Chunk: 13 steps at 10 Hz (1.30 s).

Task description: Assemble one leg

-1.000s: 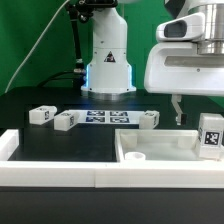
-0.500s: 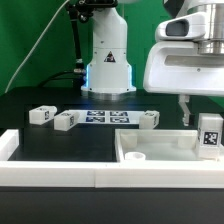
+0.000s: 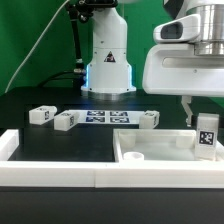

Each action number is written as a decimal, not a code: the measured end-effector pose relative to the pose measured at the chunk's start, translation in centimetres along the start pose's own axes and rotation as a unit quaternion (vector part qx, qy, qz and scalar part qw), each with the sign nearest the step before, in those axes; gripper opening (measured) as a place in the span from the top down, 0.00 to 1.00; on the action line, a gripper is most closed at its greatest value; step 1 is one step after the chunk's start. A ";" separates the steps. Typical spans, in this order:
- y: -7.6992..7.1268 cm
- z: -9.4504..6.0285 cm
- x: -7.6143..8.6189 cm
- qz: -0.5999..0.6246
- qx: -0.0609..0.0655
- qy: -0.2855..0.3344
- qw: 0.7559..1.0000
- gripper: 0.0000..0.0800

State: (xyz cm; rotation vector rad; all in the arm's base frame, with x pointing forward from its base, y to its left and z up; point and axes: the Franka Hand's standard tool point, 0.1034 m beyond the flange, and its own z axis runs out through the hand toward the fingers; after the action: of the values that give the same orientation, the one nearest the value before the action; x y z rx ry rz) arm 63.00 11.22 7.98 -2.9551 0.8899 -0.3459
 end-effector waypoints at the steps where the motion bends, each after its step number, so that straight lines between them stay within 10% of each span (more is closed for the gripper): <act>1: 0.3 0.0 0.0 0.077 -0.001 0.000 0.997 0.64; 12: 0.9 0.0 -1.2 0.586 -0.032 -0.023 0.809 0.63; 13: 0.9 0.0 -1.1 0.571 -0.031 -0.023 0.820 0.63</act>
Offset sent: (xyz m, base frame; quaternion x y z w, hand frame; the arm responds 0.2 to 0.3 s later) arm -0.0048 0.0082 -0.0163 -0.0188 -0.0158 0.4076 0.9128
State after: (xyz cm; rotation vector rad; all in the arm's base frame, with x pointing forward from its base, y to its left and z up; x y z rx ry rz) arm 61.63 11.12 7.65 -1.8813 2.3718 -0.1518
